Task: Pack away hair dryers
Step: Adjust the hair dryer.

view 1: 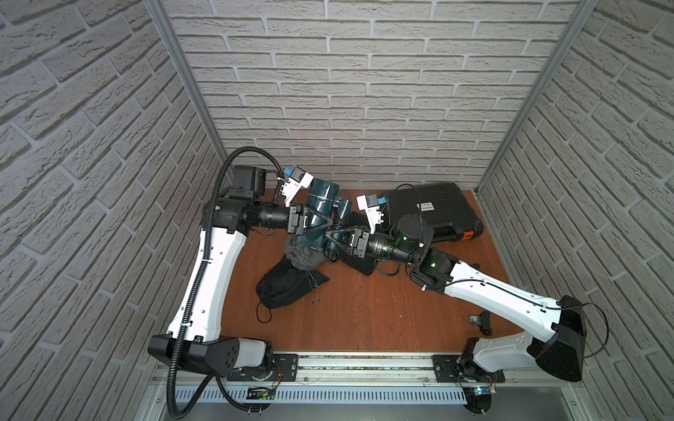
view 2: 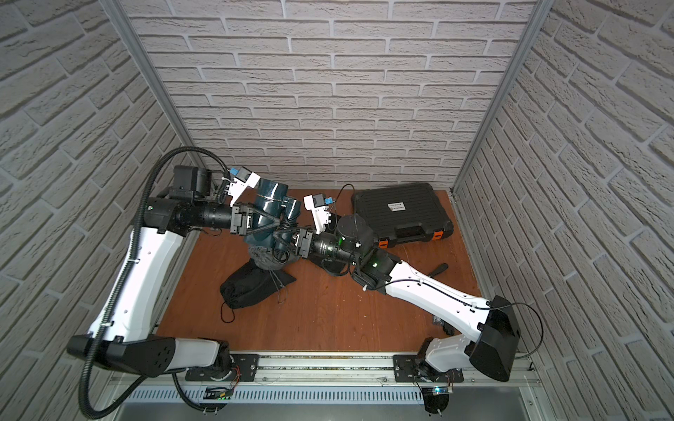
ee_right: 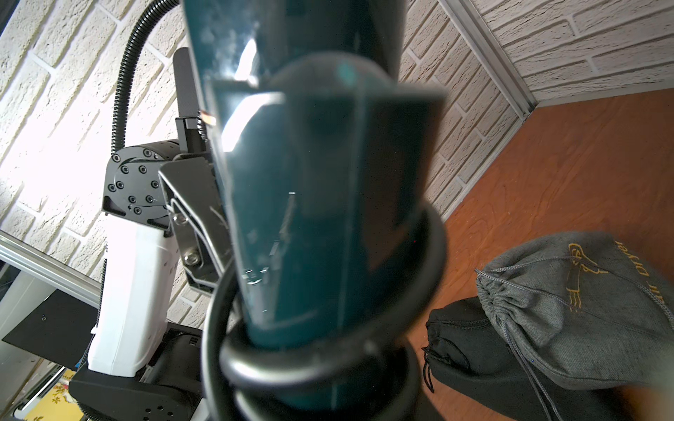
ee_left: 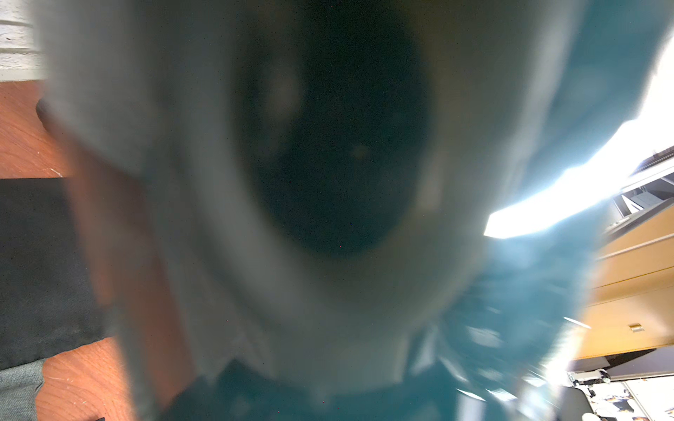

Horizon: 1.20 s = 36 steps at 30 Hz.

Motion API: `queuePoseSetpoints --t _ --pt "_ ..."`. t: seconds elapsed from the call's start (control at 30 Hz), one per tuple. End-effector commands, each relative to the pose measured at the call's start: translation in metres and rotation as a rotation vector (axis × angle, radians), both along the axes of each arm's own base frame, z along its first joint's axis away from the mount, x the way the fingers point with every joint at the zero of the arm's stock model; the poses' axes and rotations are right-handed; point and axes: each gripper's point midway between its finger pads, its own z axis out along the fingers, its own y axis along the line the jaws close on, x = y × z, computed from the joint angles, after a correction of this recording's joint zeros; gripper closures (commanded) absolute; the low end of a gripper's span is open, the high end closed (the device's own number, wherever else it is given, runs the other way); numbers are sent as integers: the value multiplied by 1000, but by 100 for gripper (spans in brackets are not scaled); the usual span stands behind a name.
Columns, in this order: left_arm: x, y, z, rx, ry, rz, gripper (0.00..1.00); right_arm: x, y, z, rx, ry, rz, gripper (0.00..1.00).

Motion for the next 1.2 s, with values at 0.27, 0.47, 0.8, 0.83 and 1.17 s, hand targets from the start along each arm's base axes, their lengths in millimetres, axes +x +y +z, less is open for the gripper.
queuePoseSetpoints --t 0.27,0.47,0.8,0.83,1.17 --pt "-8 2 19 -48 -87 -19 2 -11 -21 23 33 -69 -27 97" --pt "-7 8 23 -17 -128 11 2 3 -49 13 11 -44 -155 97" --pt "41 50 -28 477 -374 275 7 18 -148 -11 -235 40 -501 97" --pt "45 50 -41 543 -395 259 10 17 -161 -14 -257 49 -535 97" --pt "50 7 -168 945 -619 -100 46 -11 -251 -6 -346 26 -774 98"
